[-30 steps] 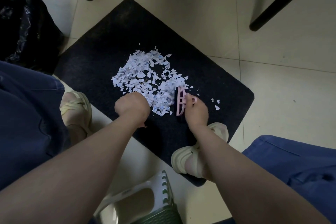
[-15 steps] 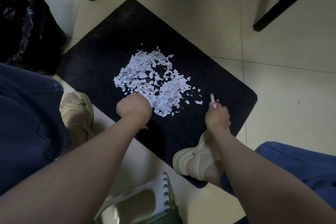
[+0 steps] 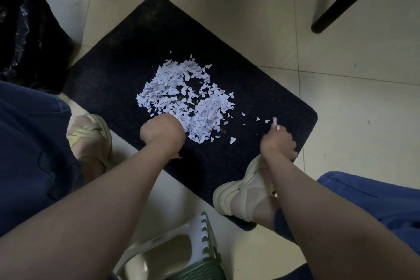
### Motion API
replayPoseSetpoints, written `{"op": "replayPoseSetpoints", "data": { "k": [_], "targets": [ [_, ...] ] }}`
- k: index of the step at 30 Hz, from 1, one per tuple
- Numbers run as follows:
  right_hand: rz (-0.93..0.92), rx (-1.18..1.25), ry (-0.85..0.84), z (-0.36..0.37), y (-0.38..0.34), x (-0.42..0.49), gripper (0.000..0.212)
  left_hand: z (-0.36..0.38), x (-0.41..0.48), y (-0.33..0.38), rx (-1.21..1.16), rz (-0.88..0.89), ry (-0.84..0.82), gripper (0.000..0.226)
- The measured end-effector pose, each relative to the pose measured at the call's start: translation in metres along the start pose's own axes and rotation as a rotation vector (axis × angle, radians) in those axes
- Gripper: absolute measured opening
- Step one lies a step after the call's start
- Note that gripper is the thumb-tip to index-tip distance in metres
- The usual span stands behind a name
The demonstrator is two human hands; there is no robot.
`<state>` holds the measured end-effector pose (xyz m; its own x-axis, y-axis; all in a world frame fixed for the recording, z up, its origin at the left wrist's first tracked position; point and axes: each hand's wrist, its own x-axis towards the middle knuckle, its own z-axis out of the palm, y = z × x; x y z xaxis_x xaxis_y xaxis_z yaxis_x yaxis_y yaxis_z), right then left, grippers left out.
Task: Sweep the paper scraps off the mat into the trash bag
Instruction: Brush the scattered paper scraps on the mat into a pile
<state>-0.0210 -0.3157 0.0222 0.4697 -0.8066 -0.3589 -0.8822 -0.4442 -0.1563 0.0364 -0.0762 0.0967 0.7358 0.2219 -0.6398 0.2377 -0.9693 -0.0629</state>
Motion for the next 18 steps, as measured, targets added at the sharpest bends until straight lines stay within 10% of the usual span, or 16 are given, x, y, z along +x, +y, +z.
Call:
{"op": "replayPoseSetpoints", "data": {
  "k": [7, 13, 18],
  "targets": [
    [-0.387, 0.386, -0.100, 0.011, -0.011, -0.024, 0.033, -0.003, -0.001, 0.009, 0.043, -0.015, -0.036, 0.020],
    [-0.133, 0.152, 0.251, -0.003, 0.002, -0.008, 0.035, -0.004, -0.001, 0.007, 0.049, -0.027, -0.062, 0.021],
    [0.094, 0.065, -0.042, -0.003, 0.019, 0.012, 0.040, -0.002, -0.001, 0.004, 0.015, -0.024, -0.032, 0.021]
  ]
}}
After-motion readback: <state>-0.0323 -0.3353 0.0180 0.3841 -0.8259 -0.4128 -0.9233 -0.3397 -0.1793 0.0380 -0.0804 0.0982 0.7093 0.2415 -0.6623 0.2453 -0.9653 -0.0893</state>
